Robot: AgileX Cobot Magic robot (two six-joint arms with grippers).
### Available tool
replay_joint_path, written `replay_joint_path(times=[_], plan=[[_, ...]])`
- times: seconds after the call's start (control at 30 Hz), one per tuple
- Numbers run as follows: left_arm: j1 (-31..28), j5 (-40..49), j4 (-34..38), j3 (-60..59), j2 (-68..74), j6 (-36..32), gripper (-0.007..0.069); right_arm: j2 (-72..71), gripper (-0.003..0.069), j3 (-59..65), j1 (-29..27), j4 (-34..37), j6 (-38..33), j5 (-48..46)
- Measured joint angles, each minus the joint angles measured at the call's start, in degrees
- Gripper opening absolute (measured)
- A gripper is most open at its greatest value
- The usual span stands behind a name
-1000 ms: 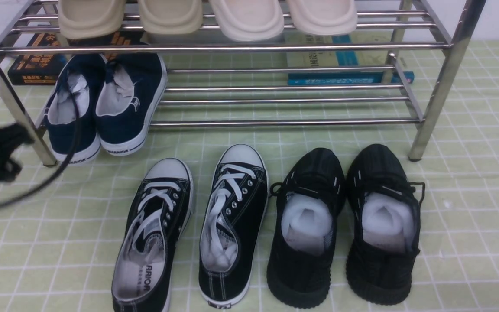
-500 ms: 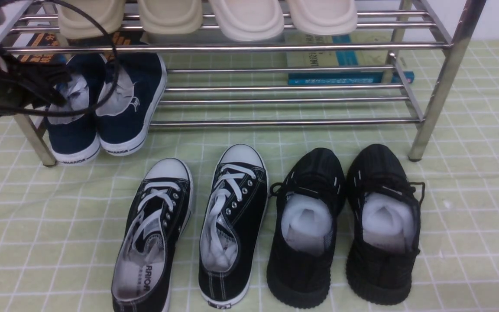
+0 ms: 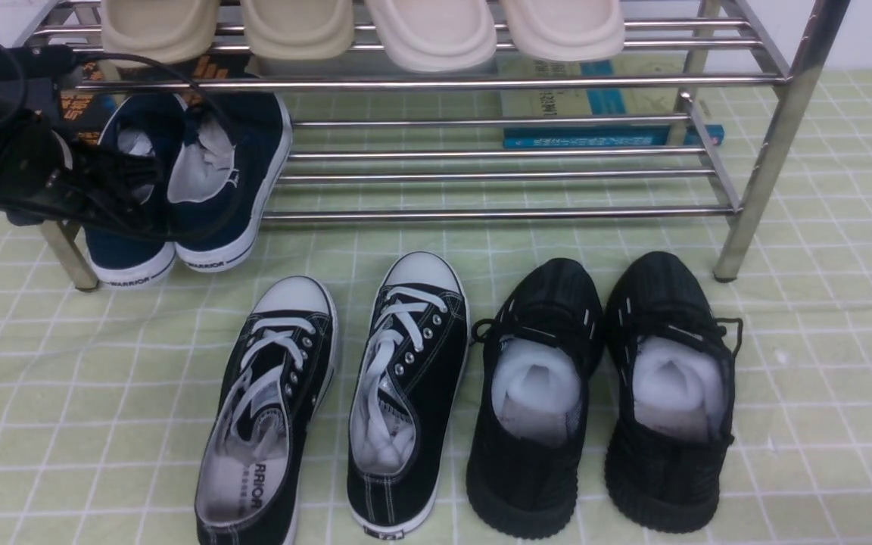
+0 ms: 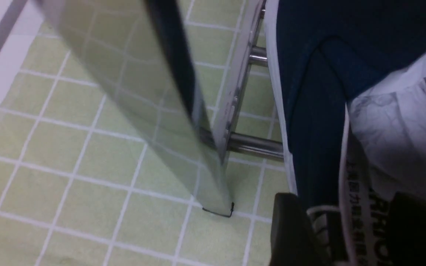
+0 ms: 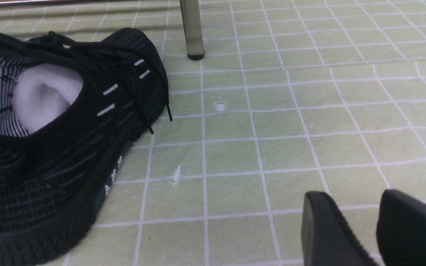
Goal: Take the shoes off the shelf with your hand from the green coffee tablecloth.
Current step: 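Grasp the leftmost shoe on the bottom shelf of the shoe rack with the left gripper, then set the held shoe down on the floor in front of the rack with the left gripper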
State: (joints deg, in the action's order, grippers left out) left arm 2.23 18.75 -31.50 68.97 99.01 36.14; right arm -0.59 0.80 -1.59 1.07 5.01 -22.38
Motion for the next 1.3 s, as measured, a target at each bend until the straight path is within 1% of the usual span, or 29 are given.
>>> replay_joint_path(times=[0.2,0.23,0.27,0.3,0.33,0.37,0.4,0.47,0.53,0.6,0.63,0.67,0.7,0.73,0.77,0.83,0.93,1.0,1.03,1.07,1.17,1.3], plan=[[0.0,-2.7,-0.4,0.2,2.4,0.1,0.0367,0.0,0.0239,0.0,0.0,0.0,0.0,0.0],[0.0,-2.9,-0.4,0.2,3.1,0.9,0.0335,0.0,0.0239,0.0,0.0,0.0,0.0,0.0],[0.0,-2.9,-0.4,0.2,3.1,1.2,0.0329,0.0,0.0239,0.0,0.0,0.0,0.0,0.0],[0.0,-2.6,-0.6,0.2,3.5,1.8,0.0277,0.0,0.0239,0.0,0.0,0.0,0.0,0.0],[0.0,-2.4,-0.6,0.2,3.5,2.0,0.0259,0.0,0.0239,0.0,0.0,0.0,0.0,0.0],[0.0,-1.7,-0.9,0.2,3.5,2.5,0.0161,0.0,0.0239,0.0,0.0,0.0,0.0,0.0],[0.0,-1.2,-1.0,0.2,3.4,2.6,0.0103,0.0,0.0239,0.0,0.0,0.0,0.0,0.0],[-0.1,-0.5,-1.0,0.2,2.8,2.6,0.0044,0.0,0.0239,0.0,0.0,0.0,0.0,0.0],[-0.1,0.9,-0.6,0.2,1.8,2.7,0.0039,0.0,0.0239,0.0,0.0,0.0,0.0,0.0],[0.1,4.1,0.0,0.2,-0.1,2.7,0.0039,0.0,0.0239,0.0,0.0,0.0,0.0,0.0],[0.1,4.1,0.1,0.2,-0.3,2.7,0.0039,0.0,0.0239,0.0,0.0,0.0,0.0,0.0],[0.2,8.6,1.2,0.2,-3.0,2.6,0.0039,0.0,0.0239,0.0,0.0,0.0,0.0,0.0],[0.2,9.1,1.3,0.2,-3.3,2.6,0.0039,0.0,0.0239,0.0,0.0,0.0,0.0,0.0],[0.2,11.4,2.2,0.2,-4.6,2.5,0.0039,0.0,0.0239,0.0,0.0,0.0,0.0,0.0],[0.2,18.0,5.0,0.2,-7.6,2.4,0.0039,0.0,0.0239,0.0,0.0,0.0,0.0,0.0],[0.2,22.8,7.1,0.2,-9.9,2.0,0.0039,0.0,0.0239,0.0,0.0,0.0,0.0,0.0],[0.3,33.2,11.4,0.2,-15.6,-2.8,0.0039,0.0,0.0239,0.0,0.0,0.0,0.0,0.0],[0.3,36.4,12.2,0.2,-17.1,-4.8,0.0039,0.0,0.0239,0.0,0.0,0.0,0.0,0.0],[0.3,41.0,13.1,0.1,-19.1,-7.5,0.0039,0.0,0.0239,0.0,0.0,0.0,0.0,0.0],[0.3,43.4,13.5,0.1,-20.4,-8.9,0.0039,0.0,0.0239,0.0,0.0,0.0,0.0,0.0],[0.3,46.7,14.3,-1.2,-23.8,-11.3,0.0039,0.0,0.0239,0.0,0.0,0.0,0.0,0.0],[0.3,45.1,14.9,-5.3,-26.5,-11.8,0.0039,0.0,0.0239,0.0,0.0,0.0,0.0,0.0]])
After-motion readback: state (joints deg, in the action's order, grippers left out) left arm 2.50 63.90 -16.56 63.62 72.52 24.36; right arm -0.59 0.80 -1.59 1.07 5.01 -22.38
